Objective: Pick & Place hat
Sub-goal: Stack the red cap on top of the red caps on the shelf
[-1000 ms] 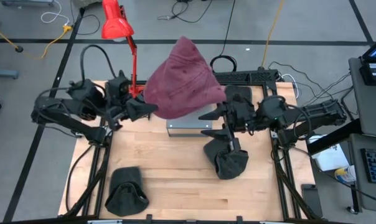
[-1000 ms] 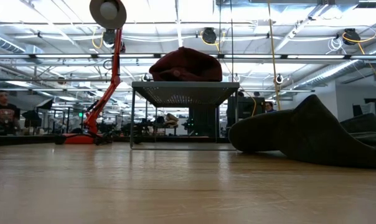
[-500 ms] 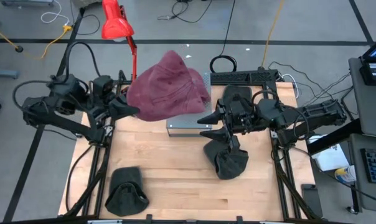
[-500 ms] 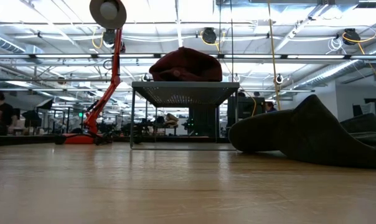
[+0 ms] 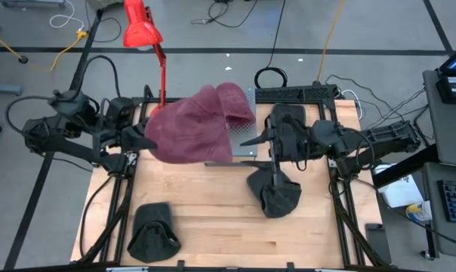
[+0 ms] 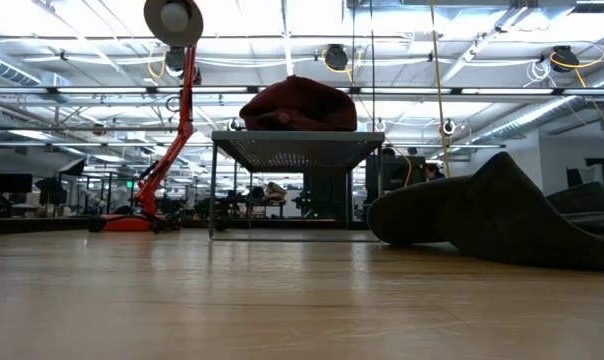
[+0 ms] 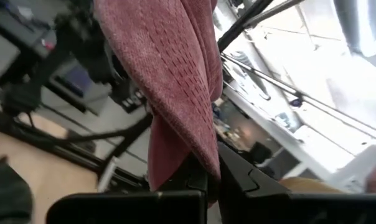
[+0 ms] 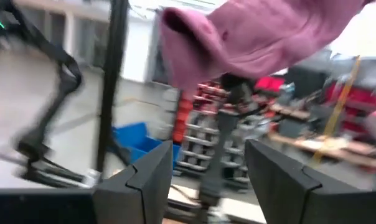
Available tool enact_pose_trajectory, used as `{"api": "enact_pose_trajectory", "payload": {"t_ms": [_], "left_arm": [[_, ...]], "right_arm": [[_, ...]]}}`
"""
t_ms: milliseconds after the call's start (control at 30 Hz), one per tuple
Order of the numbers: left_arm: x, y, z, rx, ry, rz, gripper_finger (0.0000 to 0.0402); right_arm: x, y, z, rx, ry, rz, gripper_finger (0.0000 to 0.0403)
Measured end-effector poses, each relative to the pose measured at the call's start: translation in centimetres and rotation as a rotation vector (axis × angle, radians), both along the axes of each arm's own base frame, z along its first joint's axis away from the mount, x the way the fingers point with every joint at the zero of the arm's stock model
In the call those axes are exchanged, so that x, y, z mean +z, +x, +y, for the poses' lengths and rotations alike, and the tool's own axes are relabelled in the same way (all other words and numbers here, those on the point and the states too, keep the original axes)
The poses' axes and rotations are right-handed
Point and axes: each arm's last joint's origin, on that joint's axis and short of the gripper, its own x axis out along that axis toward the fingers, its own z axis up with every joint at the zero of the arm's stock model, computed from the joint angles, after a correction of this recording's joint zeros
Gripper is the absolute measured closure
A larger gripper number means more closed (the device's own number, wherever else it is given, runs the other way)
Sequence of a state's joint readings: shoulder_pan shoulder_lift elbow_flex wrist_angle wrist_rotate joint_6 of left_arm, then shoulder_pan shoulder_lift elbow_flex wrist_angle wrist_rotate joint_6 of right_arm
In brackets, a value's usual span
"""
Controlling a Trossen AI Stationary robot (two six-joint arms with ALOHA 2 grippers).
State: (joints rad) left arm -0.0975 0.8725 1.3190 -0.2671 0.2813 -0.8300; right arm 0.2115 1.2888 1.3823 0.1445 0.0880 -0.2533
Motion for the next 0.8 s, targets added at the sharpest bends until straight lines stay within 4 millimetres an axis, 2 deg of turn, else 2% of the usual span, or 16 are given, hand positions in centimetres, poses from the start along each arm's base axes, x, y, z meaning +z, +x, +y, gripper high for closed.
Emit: {"api": "enact_pose_trajectory", "payload": {"t_ms": [200, 500, 800], "left_arm": [[-0.2, 0.7, -0.1, -0.041, -0.141, 0.077, 0.0394], [-0.7, 2.1, -0.3, -0.085, -0.320, 0.187, 0.0394], [-1.1, 4.1, -0.5, -0.078, -0.367, 0.219, 0.0393]], "right_arm": [[0.0, 0.0, -0.1, -0.086, -0.316, -0.032, 0.0211], [0.0, -0.1, -0.1, -0.328, -0.816, -0.006, 0.0213], [-0.4, 0.0, 0.1, -0.354, -1.114, 0.029, 0.0221]]}}
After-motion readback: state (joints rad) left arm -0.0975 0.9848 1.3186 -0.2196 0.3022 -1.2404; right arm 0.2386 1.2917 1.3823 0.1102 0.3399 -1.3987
